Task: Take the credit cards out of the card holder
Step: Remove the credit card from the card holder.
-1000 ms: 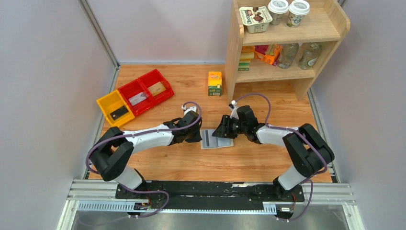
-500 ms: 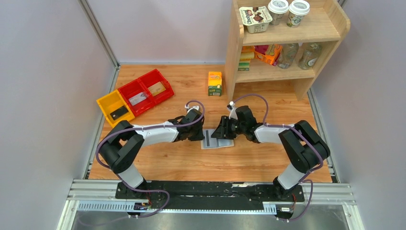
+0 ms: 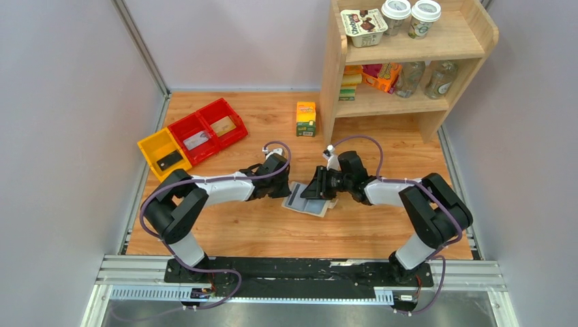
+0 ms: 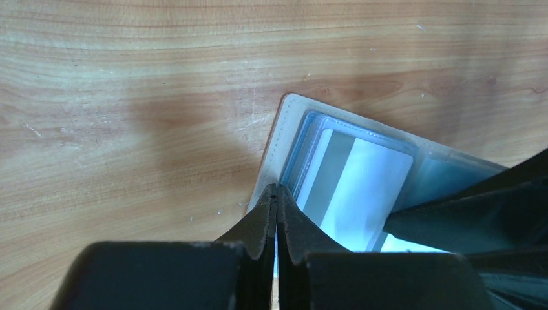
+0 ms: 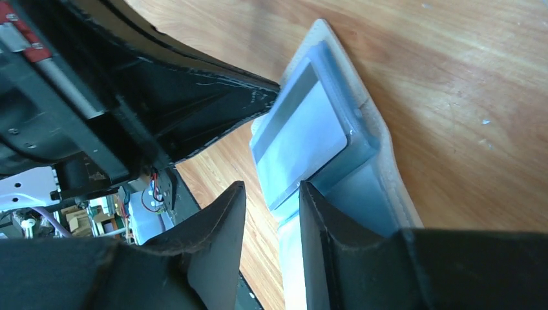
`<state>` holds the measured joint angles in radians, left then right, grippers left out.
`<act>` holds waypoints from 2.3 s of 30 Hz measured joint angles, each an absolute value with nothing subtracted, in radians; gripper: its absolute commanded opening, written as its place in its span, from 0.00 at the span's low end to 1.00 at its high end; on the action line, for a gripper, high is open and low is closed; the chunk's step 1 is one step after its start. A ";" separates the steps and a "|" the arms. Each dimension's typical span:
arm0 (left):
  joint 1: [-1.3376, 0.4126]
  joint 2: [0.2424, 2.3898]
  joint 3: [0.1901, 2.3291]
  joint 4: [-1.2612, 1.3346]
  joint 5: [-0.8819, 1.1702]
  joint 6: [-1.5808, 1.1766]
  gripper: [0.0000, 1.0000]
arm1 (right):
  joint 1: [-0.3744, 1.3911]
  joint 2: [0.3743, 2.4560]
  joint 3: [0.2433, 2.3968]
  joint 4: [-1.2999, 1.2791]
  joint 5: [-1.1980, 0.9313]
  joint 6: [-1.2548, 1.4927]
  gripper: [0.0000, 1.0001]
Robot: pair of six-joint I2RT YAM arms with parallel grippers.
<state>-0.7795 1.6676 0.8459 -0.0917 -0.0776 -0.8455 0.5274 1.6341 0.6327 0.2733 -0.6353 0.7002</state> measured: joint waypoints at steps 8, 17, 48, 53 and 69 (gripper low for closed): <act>-0.785 1.683 0.858 -0.076 -0.070 -0.846 0.00 | 0.536 1.589 0.644 0.195 -0.536 0.698 0.38; -0.785 1.677 0.839 -0.054 -0.064 -0.869 0.00 | 0.536 1.607 0.652 0.102 -0.458 0.714 0.43; -0.791 1.488 0.717 -0.091 -0.051 -0.940 0.04 | 0.536 1.637 0.746 -0.015 -0.459 0.649 0.43; -0.791 1.494 0.729 -0.056 -0.007 -0.937 0.04 | 0.536 1.637 0.745 -0.004 -0.467 0.648 0.43; -0.791 1.607 0.731 0.046 0.107 -1.007 0.00 | 0.534 1.657 0.739 0.027 -0.495 0.649 0.38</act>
<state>-0.7910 1.6073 0.7307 0.0460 0.1070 -1.0065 0.5339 1.6566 0.7395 0.0273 -0.4946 0.6491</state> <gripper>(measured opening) 0.007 0.412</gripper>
